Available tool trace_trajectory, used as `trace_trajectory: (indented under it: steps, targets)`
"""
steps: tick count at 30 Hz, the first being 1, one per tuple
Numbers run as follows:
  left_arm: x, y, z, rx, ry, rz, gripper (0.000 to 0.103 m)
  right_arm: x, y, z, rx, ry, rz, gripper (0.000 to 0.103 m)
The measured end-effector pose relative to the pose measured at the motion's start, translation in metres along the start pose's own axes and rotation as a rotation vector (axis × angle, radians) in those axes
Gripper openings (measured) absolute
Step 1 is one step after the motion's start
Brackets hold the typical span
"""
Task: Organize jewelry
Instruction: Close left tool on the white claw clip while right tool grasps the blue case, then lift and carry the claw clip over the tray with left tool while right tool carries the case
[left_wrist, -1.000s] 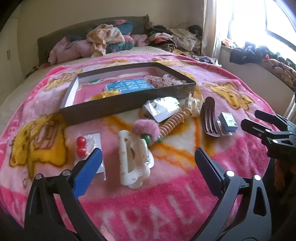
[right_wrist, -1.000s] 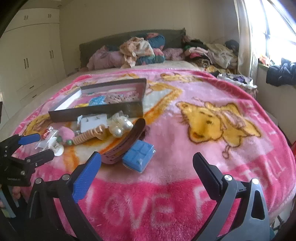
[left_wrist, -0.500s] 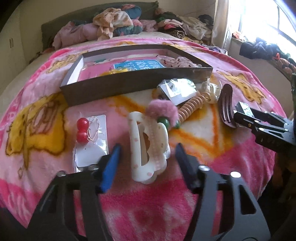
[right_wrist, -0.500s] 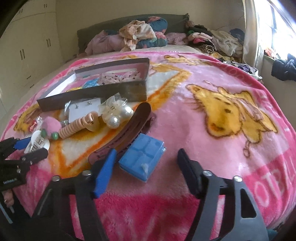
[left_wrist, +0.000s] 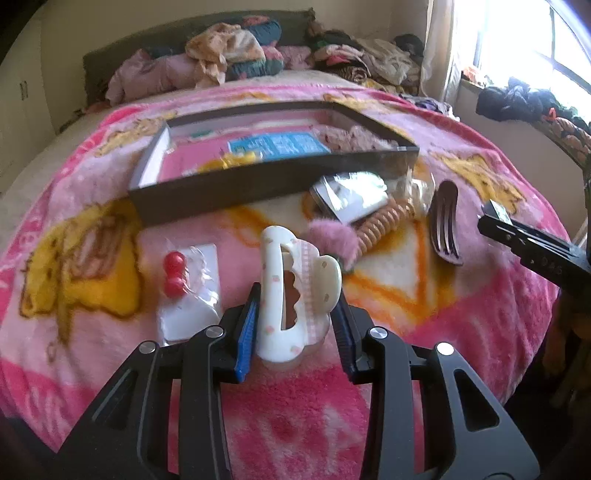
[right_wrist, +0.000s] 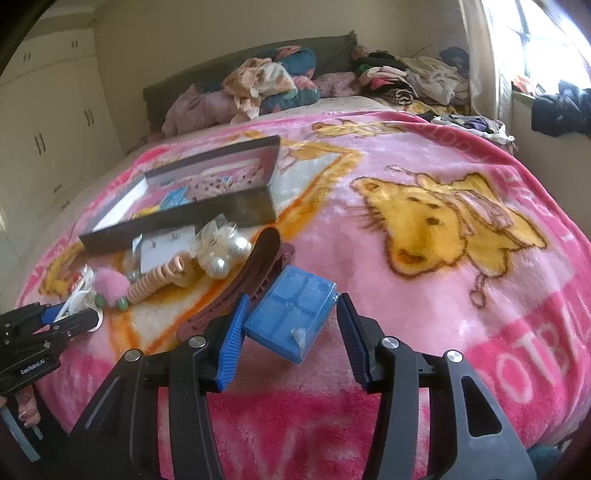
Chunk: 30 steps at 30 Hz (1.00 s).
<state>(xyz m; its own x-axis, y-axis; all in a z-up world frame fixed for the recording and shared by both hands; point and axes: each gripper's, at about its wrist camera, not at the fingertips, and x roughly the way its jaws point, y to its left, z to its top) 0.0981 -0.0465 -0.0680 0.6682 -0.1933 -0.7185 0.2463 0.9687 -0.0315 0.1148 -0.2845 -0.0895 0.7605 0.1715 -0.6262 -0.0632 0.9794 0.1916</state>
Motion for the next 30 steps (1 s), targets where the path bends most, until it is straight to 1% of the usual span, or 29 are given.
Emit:
trace_trajectory:
  steps: [3, 8, 16, 22, 30]
  targets:
    - [-0.007, 0.004, 0.006, -0.023, -0.031, -0.009, 0.028, -0.007, -0.003, 0.002, 0.019, -0.026, 0.004, 0.047]
    - [-0.019, 0.009, 0.012, -0.036, -0.065, -0.017, 0.028, -0.014, -0.001, 0.004, 0.017, -0.046, 0.013, 0.047]
    - [-0.035, 0.026, 0.023, -0.074, -0.127, -0.001, 0.028, -0.022, 0.005, 0.009, 0.014, -0.063, 0.049, 0.047]
    - [-0.034, 0.034, 0.031, -0.094, -0.143, 0.006, 0.028, -0.027, 0.014, 0.022, -0.006, -0.088, 0.076, 0.047]
    - [-0.031, 0.045, 0.043, -0.109, -0.159, 0.014, 0.028, -0.014, 0.03, 0.042, -0.045, -0.089, 0.092, 0.047]
